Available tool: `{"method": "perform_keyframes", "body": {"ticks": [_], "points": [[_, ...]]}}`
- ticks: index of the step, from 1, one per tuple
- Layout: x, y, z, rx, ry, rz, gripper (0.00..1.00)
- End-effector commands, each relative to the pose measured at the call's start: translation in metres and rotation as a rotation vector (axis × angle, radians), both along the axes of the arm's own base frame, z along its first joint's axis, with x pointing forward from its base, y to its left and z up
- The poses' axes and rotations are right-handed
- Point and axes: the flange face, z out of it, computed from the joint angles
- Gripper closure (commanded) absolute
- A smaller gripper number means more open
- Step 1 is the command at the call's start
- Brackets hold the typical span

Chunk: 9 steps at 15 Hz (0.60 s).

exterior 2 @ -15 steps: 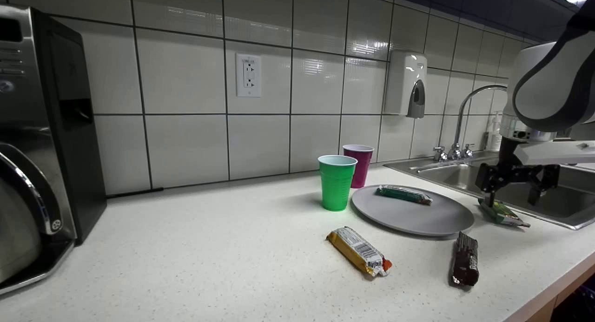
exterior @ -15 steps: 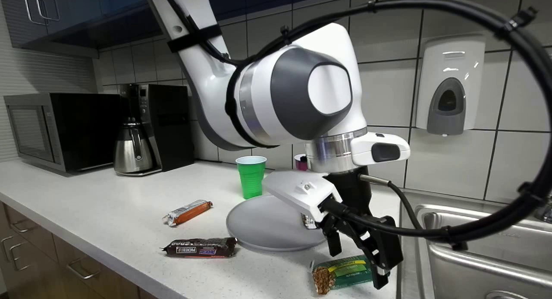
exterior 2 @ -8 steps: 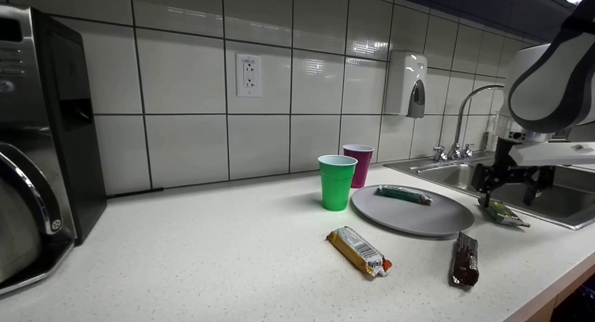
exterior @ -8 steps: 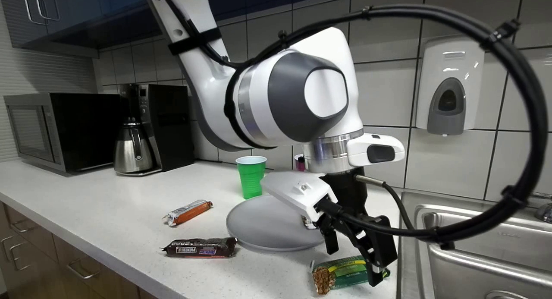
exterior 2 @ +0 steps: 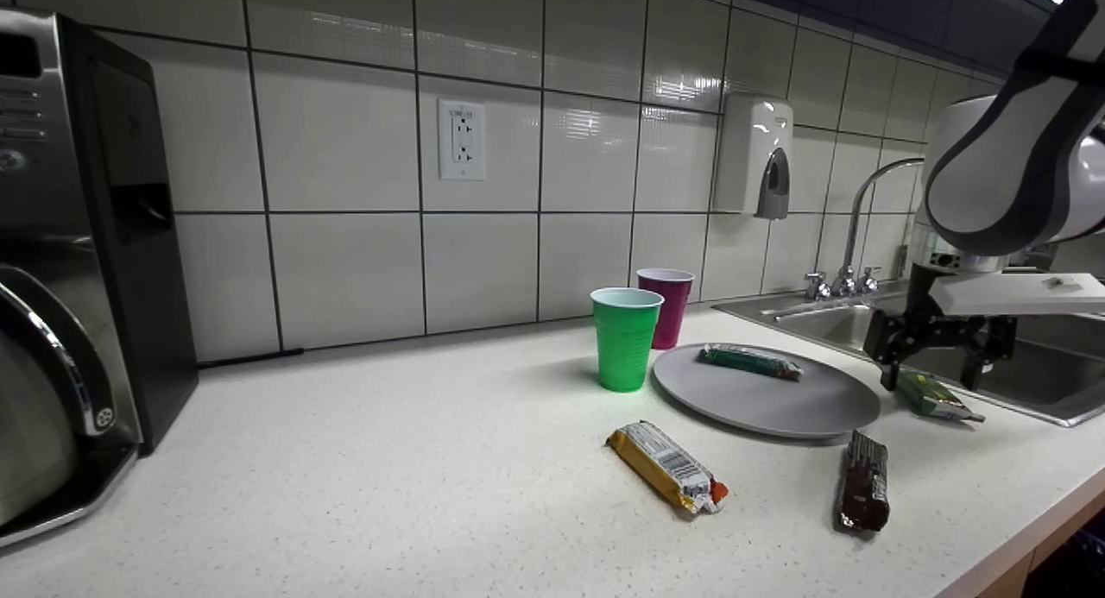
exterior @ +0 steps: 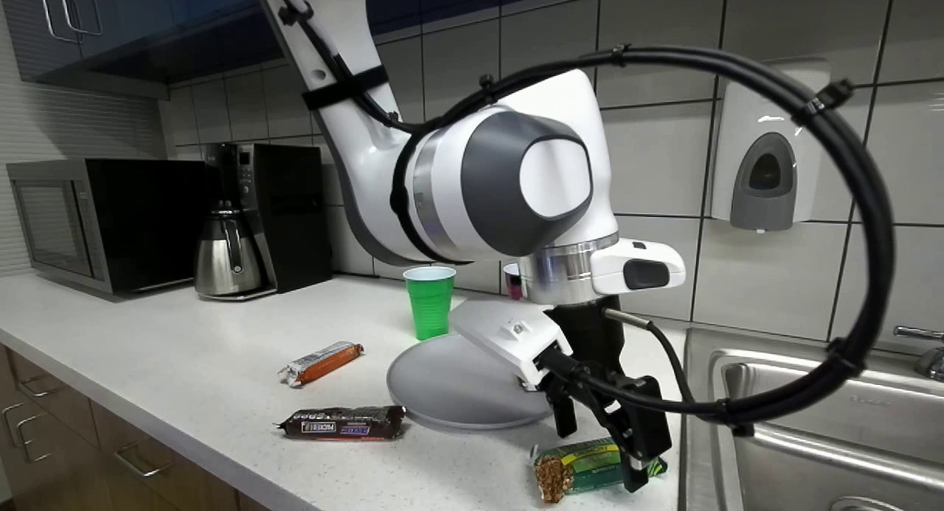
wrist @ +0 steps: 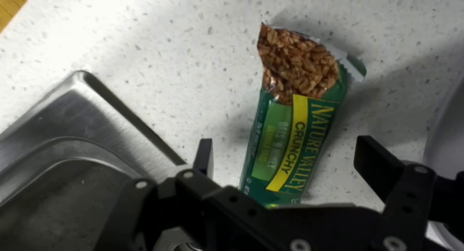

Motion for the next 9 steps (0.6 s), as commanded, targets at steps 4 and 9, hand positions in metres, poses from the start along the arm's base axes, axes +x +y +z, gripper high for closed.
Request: {"method": "perform_keyframes", "body": {"ticks": [4,9], "points": [[0.0085,-0.0016,-0.0069,0.006,-0.010,-0.024,0.28],[0.0137,0.0044,-0.0041,0.001,-0.024,-0.008,0.66]]}}
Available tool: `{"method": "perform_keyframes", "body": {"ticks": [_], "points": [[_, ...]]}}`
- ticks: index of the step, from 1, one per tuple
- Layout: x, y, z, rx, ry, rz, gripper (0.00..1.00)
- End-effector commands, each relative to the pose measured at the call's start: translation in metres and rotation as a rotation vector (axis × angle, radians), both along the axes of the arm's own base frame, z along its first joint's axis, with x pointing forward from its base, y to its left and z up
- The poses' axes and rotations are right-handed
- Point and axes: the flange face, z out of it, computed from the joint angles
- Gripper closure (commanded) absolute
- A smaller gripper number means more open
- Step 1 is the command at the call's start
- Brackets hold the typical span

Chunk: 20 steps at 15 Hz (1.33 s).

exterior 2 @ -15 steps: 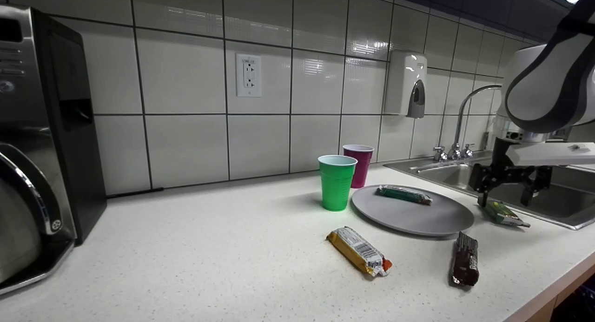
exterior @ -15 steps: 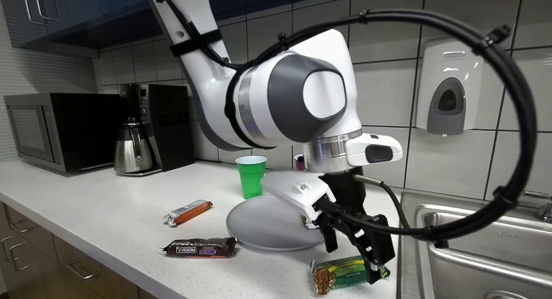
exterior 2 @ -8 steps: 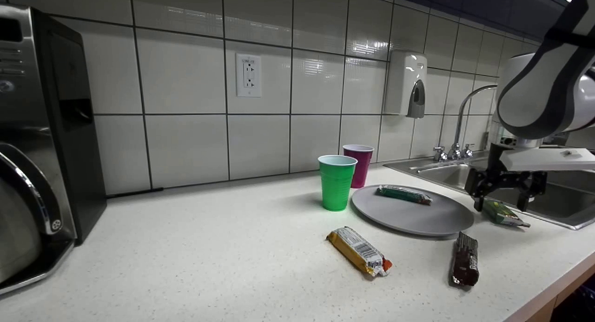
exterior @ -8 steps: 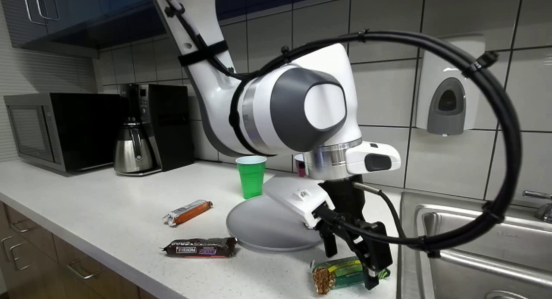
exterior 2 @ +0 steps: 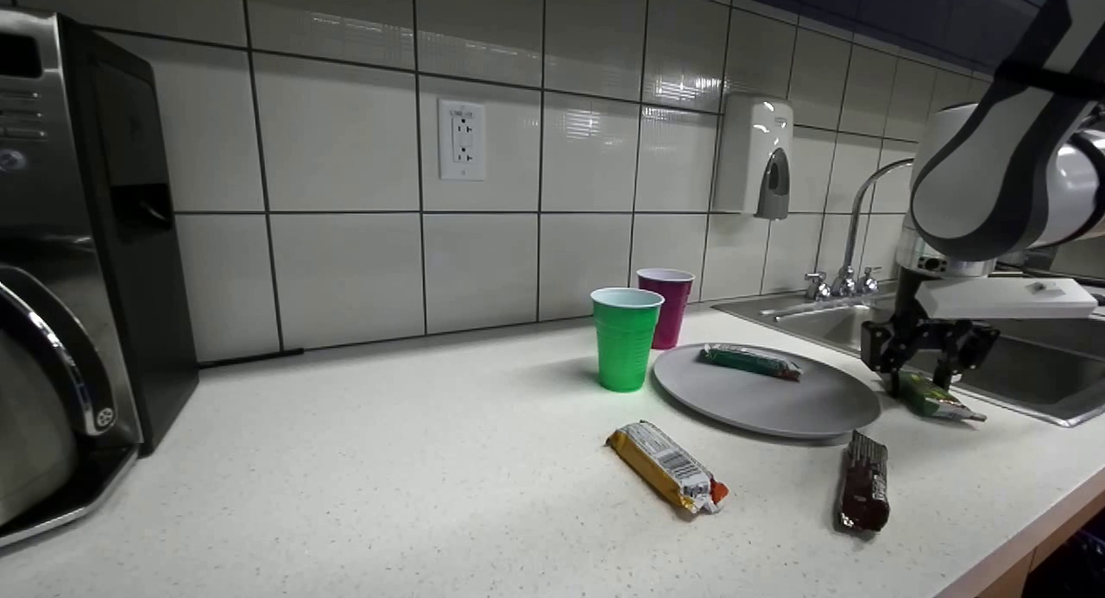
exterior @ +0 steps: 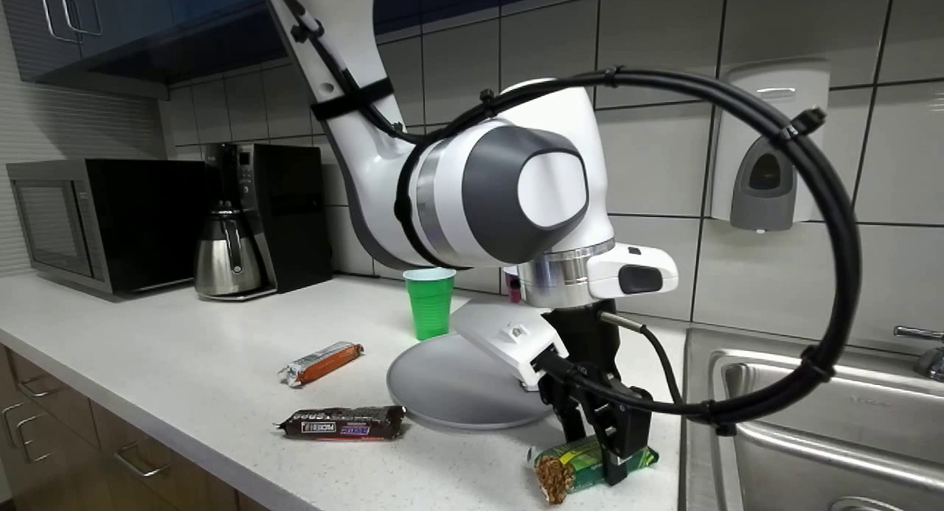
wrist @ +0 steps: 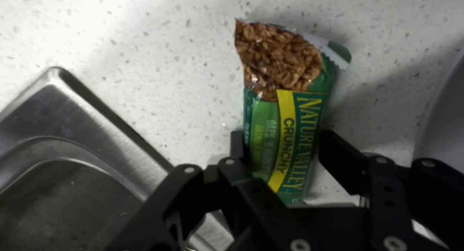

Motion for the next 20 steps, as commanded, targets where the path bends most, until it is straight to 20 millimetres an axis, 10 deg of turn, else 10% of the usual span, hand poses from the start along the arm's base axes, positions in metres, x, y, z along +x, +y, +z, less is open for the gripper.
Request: {"method": "perform_keyframes", "body": {"ticks": [1,20], "points": [[0.005,0.001,0.002,-0.004,-0.018,0.000,0.73],[0.002,0.017,0.078,-0.061,-0.092,0.126,0.81]]}}
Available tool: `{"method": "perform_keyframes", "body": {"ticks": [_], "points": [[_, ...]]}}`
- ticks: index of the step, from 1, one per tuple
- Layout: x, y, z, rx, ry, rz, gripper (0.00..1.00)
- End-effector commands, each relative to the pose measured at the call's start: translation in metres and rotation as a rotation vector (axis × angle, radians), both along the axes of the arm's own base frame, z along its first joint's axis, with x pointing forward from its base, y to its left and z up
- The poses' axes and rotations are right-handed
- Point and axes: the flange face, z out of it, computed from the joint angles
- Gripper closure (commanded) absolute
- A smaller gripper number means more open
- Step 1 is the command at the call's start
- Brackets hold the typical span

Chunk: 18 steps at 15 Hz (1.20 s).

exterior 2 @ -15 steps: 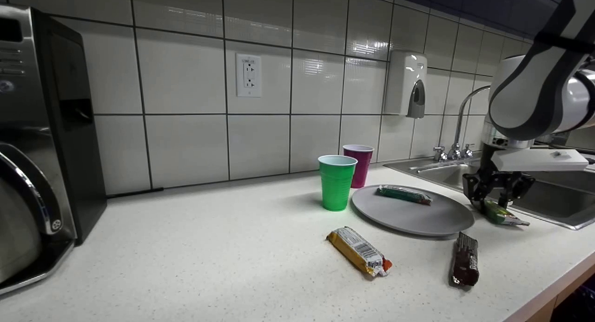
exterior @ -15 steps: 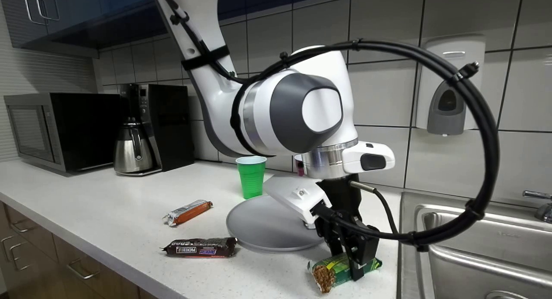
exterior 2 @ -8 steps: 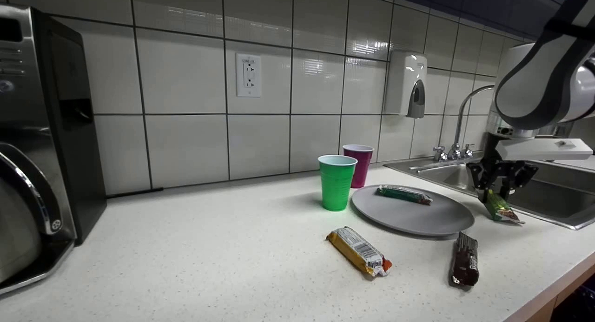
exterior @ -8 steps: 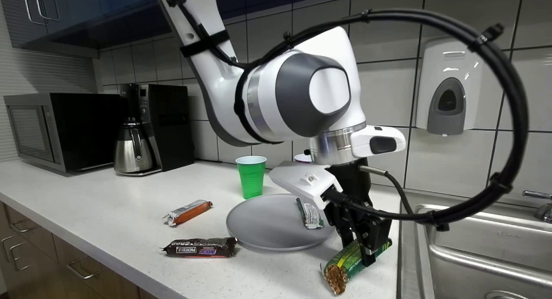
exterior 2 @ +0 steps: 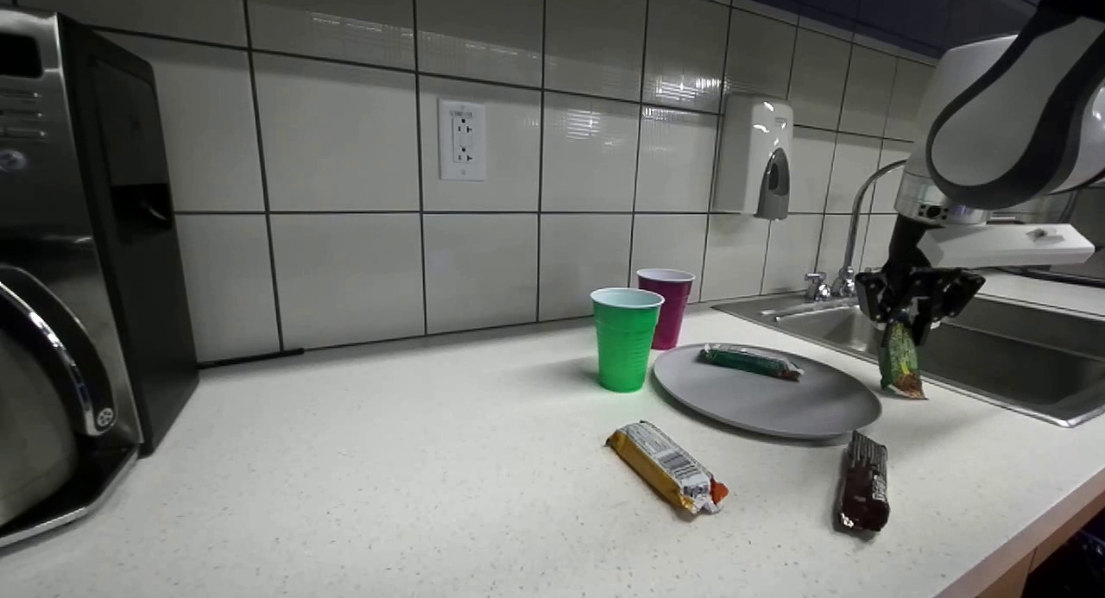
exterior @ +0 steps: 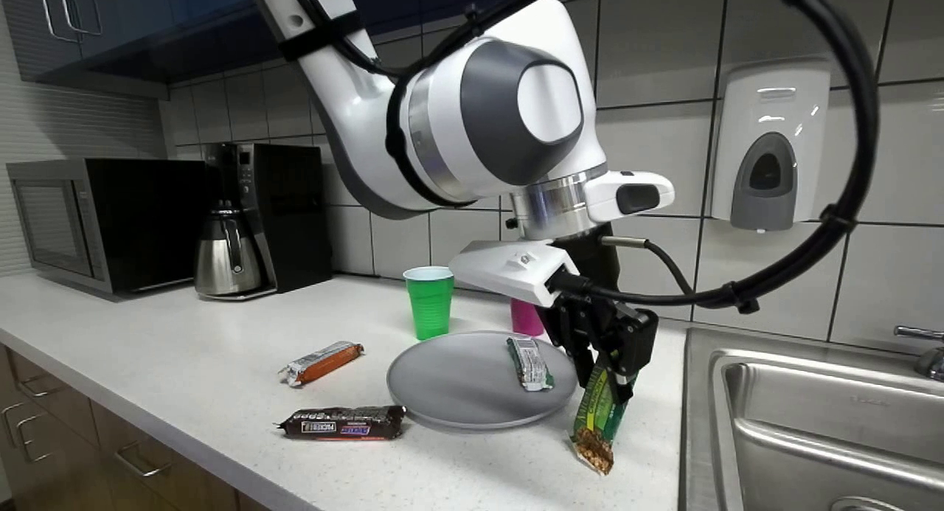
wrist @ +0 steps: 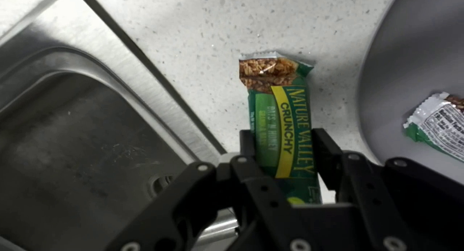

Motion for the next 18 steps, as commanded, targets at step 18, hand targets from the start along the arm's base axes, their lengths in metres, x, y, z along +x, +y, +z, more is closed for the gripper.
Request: {"method": "perform_keyframes", "body": {"ticks": [18], "points": [[0.000,0.031,0.018,0.000,0.011,0.069,0.81]]}}
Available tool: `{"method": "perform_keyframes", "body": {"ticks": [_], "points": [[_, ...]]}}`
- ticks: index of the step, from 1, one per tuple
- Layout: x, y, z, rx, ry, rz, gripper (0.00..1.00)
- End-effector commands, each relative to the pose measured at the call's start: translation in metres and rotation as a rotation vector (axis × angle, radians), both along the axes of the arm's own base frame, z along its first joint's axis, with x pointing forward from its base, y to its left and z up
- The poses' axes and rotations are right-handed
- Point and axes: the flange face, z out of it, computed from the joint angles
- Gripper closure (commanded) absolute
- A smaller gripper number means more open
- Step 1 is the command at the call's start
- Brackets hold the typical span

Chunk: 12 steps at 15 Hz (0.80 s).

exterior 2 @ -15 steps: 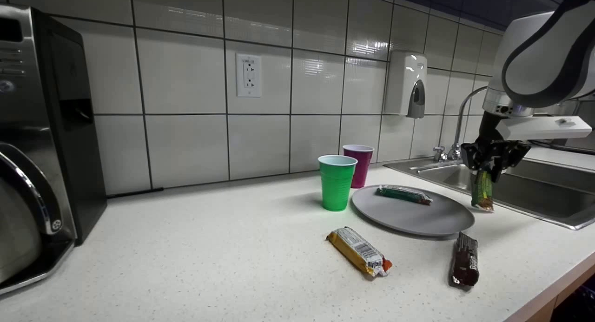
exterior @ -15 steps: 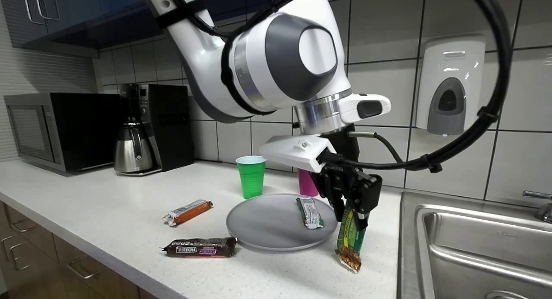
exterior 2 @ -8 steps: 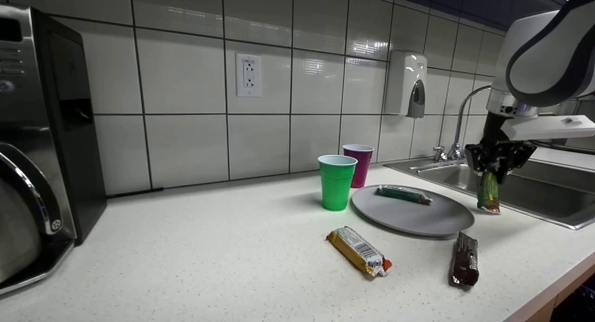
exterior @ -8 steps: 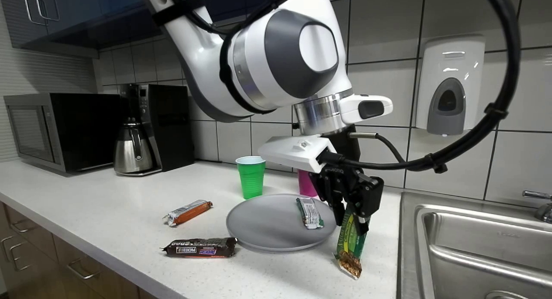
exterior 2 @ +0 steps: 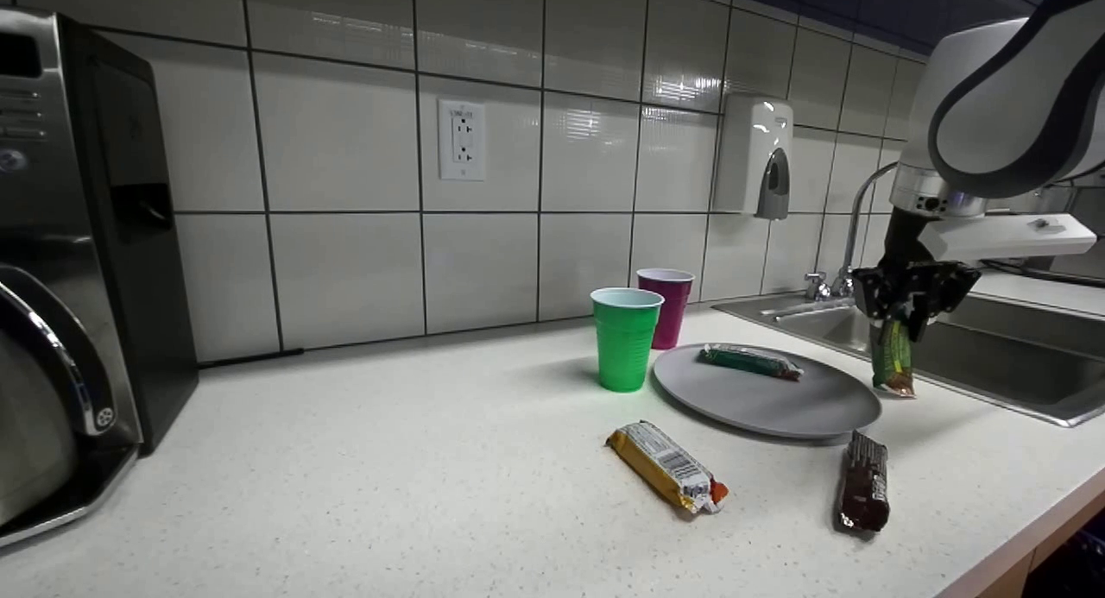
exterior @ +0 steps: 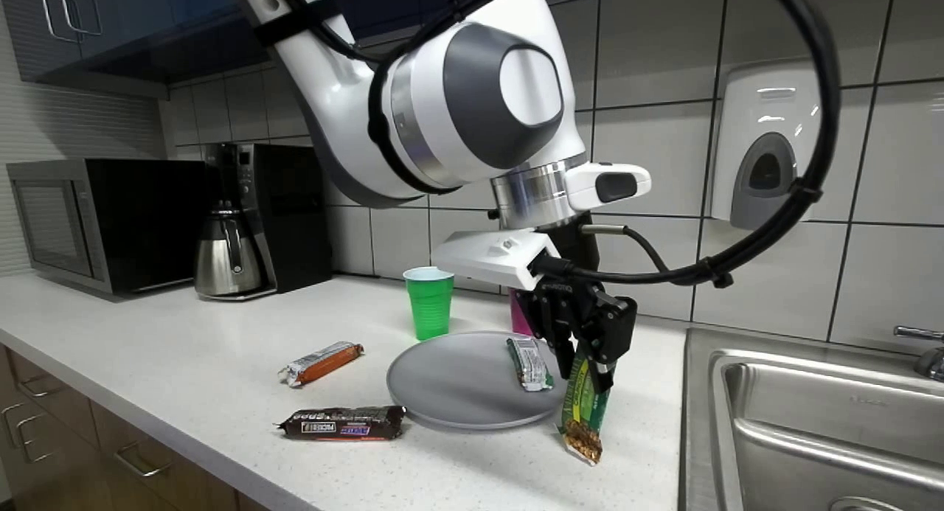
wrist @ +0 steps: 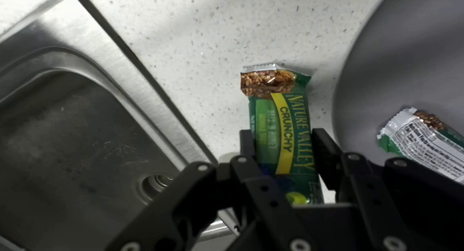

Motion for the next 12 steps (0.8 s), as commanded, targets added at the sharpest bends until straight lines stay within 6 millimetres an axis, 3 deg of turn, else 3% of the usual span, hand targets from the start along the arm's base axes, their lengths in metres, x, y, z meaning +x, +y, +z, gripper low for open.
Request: {"method": "perform_keyframes", "body": {"ticks": [1,12], "points": [[0.004,0.018,0.012,0.004,-0.012,0.029,0.81],[0.020,0.070,0.063,0.033,-0.116,0.127,0.81]]}}
